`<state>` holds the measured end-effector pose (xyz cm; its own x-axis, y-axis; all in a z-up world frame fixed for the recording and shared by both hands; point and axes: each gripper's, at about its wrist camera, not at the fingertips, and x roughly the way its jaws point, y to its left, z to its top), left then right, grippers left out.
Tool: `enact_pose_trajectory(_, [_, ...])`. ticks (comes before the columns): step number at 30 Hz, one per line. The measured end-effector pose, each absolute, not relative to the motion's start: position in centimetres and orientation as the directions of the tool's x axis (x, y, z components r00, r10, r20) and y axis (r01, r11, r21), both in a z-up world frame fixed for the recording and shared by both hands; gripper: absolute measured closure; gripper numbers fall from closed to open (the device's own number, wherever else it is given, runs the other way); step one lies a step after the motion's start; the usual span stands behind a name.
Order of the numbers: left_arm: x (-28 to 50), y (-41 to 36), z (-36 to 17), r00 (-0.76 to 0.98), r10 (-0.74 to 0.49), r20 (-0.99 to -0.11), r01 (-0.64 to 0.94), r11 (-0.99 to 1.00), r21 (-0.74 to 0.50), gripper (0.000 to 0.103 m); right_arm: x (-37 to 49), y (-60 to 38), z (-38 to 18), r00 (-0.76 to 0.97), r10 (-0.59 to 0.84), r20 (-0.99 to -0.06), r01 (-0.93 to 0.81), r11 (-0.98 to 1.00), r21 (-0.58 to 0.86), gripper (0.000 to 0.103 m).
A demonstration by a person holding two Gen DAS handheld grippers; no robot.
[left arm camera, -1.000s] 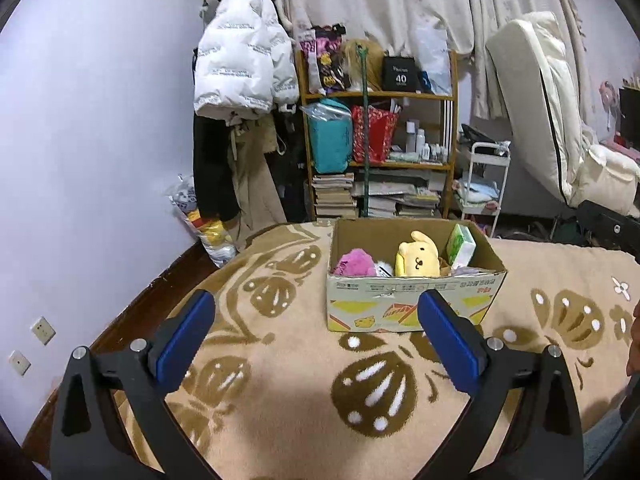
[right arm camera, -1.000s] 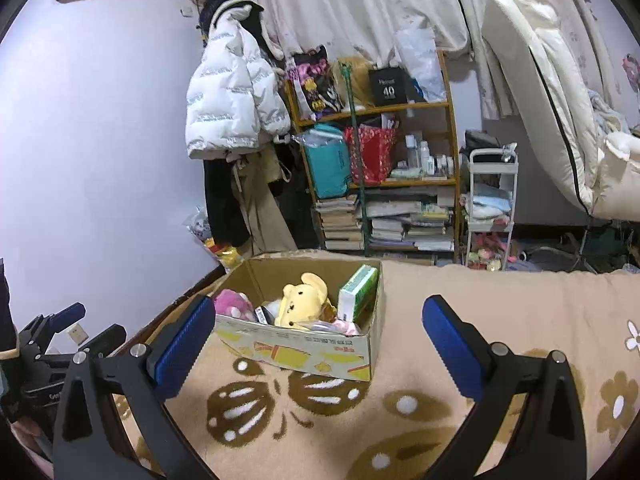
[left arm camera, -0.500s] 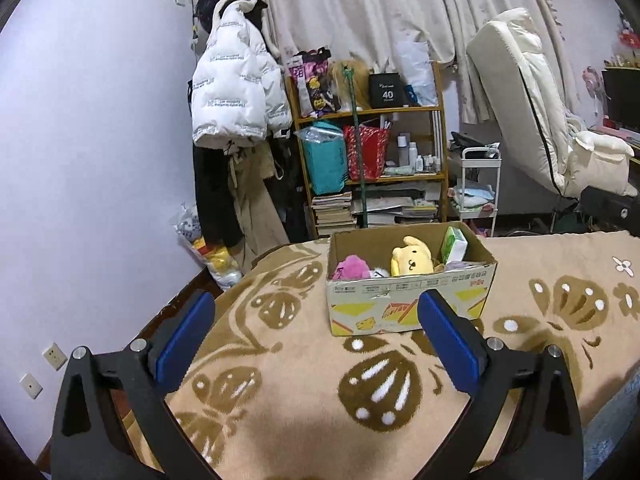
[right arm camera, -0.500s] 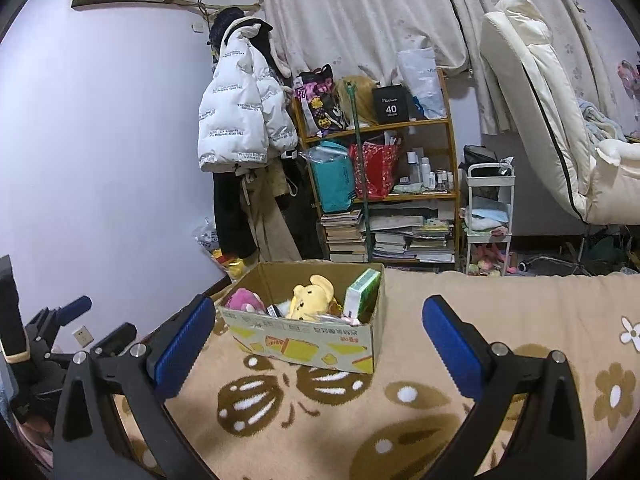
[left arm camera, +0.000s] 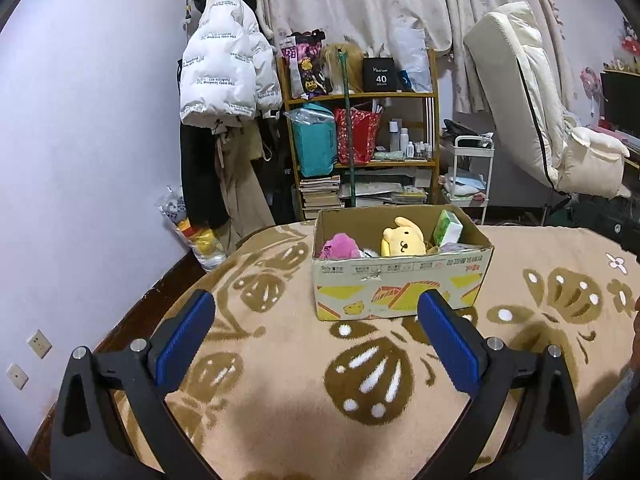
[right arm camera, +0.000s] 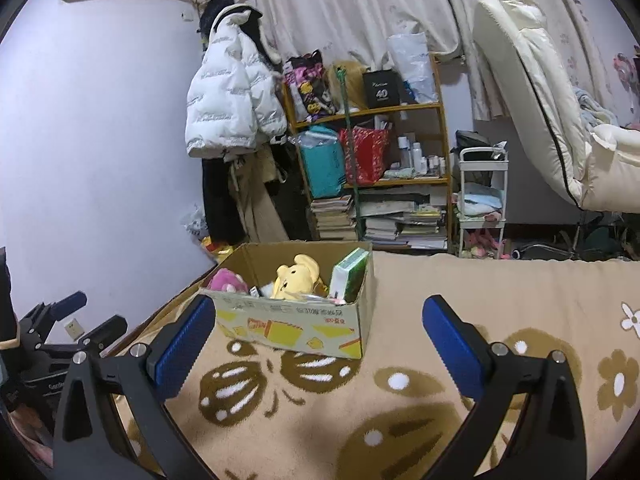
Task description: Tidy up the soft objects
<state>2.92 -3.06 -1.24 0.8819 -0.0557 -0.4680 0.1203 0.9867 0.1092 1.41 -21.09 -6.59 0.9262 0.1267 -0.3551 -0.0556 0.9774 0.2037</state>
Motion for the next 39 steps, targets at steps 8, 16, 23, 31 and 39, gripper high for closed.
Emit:
enact_pose_trajectory(8, [3.10, -2.97, -1.48, 0.875, -0.060, -0.481, 0.123, 0.987, 0.102, 0.003, 1.47, -21.07, -6.73, 0.935, 0.111, -0.338, -0.046, 0.980, 0.195, 0.000])
enact_pose_trajectory(16, [2.89, -3.09, -1.37, 0.882, -0.049, -0.468, 0.115, 0.987, 0.113, 0.003, 1.59, -20.85, -7.03, 0.932, 0.107, -0.345, -0.037, 0.978, 0.204, 0.000])
enact_pose_trajectory(23, [3.01, -2.78, -1.54, 0.882, -0.048, -0.469, 0.103, 0.990, 0.092, 0.003, 1.76, -20.66, -7.32, 0.933, 0.104, -0.344, -0.033, 0.978, 0.204, 0.000])
enact_pose_trajectory(31, [3.10, -2.77, -1.76, 0.878, -0.046, -0.476, 0.103, 0.990, 0.094, 0.003, 1.74, -20.69, -7.23, 0.935, 0.100, -0.339, -0.032, 0.979, 0.202, 0.000])
enact_pose_trajectory(39, [3.09, -2.78, -1.94, 0.877, -0.043, -0.478, 0.101, 0.990, 0.098, 0.003, 1.58, -20.71, -7.29, 0.937, 0.096, -0.337, -0.028, 0.979, 0.200, 0.000])
